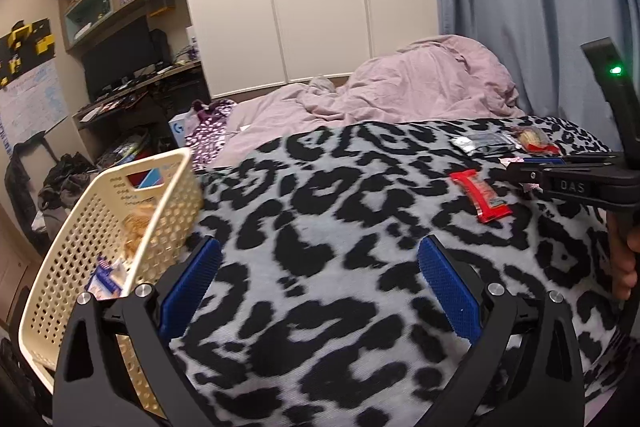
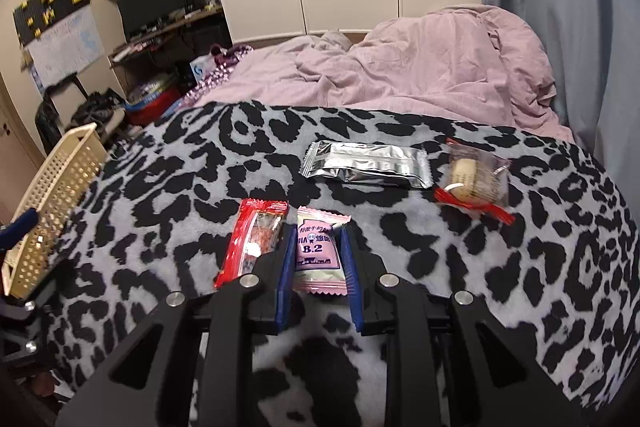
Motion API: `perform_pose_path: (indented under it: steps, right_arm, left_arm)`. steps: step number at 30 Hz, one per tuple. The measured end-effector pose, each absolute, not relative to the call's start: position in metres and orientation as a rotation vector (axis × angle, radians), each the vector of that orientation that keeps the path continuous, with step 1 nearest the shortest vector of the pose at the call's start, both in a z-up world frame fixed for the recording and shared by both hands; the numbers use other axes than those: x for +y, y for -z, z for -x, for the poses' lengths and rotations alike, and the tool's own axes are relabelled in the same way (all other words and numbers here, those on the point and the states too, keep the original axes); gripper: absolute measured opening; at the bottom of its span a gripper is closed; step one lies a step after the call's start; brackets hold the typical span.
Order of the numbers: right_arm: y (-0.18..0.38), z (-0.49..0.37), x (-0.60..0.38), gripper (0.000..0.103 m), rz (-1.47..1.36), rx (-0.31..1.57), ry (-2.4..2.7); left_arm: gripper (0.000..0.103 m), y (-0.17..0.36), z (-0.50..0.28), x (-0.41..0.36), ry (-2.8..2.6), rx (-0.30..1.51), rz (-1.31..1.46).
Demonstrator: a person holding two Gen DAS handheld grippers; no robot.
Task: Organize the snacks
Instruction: 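Grasp the pink candy with the right gripper while the left gripper approaches the red candy, then close the left gripper on the red-wrapped candy and lift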
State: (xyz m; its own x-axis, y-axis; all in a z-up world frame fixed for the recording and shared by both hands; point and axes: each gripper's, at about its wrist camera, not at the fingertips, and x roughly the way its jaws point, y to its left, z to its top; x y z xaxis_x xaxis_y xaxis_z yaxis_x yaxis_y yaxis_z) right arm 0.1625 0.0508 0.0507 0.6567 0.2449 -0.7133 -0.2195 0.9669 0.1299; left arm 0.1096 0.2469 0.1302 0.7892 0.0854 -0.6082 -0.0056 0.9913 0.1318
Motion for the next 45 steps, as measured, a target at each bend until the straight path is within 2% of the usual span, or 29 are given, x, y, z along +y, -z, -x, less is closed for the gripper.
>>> perform_pose_path:
  steps: [9,17,19,24,26,33,36,39,45]
  right_arm:
    - [-0.057,-0.135,0.010,0.023,-0.143,0.742,-0.281]
    - [-0.055,-0.123,-0.020,0.023,-0.222,0.704,-0.302]
    - [-0.054,-0.121,-0.024,0.023,-0.237,0.699,-0.309]
    - [-0.053,-0.118,-0.034,0.023,-0.274,0.687,-0.320]
    - [-0.052,-0.118,-0.037,0.023,-0.283,0.685,-0.322]
    - [-0.052,-0.117,-0.040,0.023,-0.297,0.681,-0.325]
    - [-0.050,-0.118,-0.039,0.023,-0.296,0.687,-0.326]
    - [-0.048,-0.117,-0.037,0.023,-0.294,0.691,-0.326]
    - [-0.048,-0.118,-0.034,0.023,-0.292,0.694,-0.320]
  left_arm:
    - [0.100,-0.127,-0.140,0.192,0.090,0.733,-0.158]
    - [0.084,-0.119,-0.176,0.152,0.151,0.837,-0.152]
    - [0.074,-0.115,-0.186,0.148,0.161,0.875,-0.127]
    - [0.065,-0.106,-0.203,0.137,0.187,0.930,-0.105]
    - [0.058,-0.102,-0.211,0.135,0.187,0.956,-0.088]
    - [0.056,-0.092,-0.222,0.131,0.164,0.972,-0.096]
    - [0.044,-0.093,-0.223,0.133,0.161,0.965,-0.093]
    - [0.037,-0.094,-0.225,0.136,0.160,0.959,-0.087]
    - [0.036,-0.095,-0.217,0.148,0.165,0.943,-0.074]
